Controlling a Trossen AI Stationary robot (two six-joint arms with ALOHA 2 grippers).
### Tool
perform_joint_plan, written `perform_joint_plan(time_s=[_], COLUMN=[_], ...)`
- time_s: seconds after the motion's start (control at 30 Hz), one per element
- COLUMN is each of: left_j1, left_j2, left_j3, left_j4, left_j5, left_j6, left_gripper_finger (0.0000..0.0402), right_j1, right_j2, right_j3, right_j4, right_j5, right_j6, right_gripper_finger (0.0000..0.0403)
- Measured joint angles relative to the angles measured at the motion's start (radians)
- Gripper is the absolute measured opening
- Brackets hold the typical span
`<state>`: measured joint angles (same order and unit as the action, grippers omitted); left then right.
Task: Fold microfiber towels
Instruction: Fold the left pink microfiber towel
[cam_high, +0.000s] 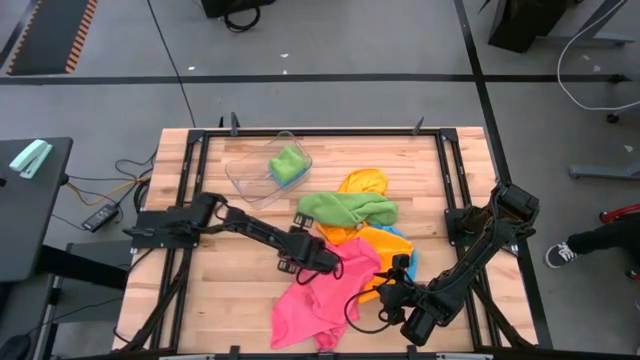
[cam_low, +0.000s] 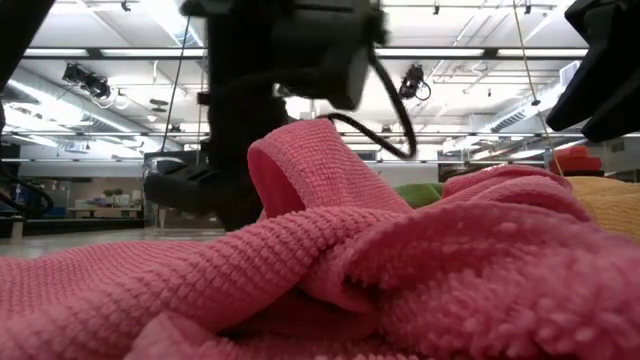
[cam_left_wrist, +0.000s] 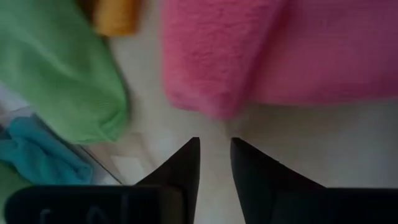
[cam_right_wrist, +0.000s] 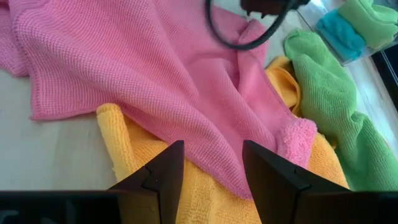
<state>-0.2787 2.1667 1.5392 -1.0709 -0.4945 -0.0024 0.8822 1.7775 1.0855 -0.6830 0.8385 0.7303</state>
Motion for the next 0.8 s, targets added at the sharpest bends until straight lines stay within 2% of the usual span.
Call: perform_joint_plan(time_s=[0.13, 0.27, 0.47, 0.6, 0.8], left_j1=[-0.015, -0.045, -0.075, -0.075, -0.066], left_j2=[-0.103, -0.153, -0.153, -0.153, -0.153], left_j3=[-0.121, -0.172, -0.180, -0.180, -0.200], left_j4=[0.176, 0.256, 0.290, 0.295, 0.336], left_j5=[-0.008, -0.013, -0.023, -0.106, -0.116], left_j6=[-0.012, -0.015, -0.085, -0.169, -0.152], left_gripper_finger=[0.0085, 0.0091, 0.0129, 0.0164, 0.0193], right_j1=[-0.008, -0.018, -0.018, -0.018, -0.020], right_j2=[0.000, 0.000, 0.000, 0.000, 0.000], right_j3=[0.000, 0.000, 0.000, 0.000, 0.000], right_j4=[0.003, 0.005, 0.015, 0.024, 0.028], right_j5=[0.007, 0.008, 0.008, 0.008, 0.007], right_j6=[-0.024, -0.024, -0.023, -0.024, -0.028], right_gripper_finger=[0.0172, 0.0172, 0.0172, 0.0172, 0.0172])
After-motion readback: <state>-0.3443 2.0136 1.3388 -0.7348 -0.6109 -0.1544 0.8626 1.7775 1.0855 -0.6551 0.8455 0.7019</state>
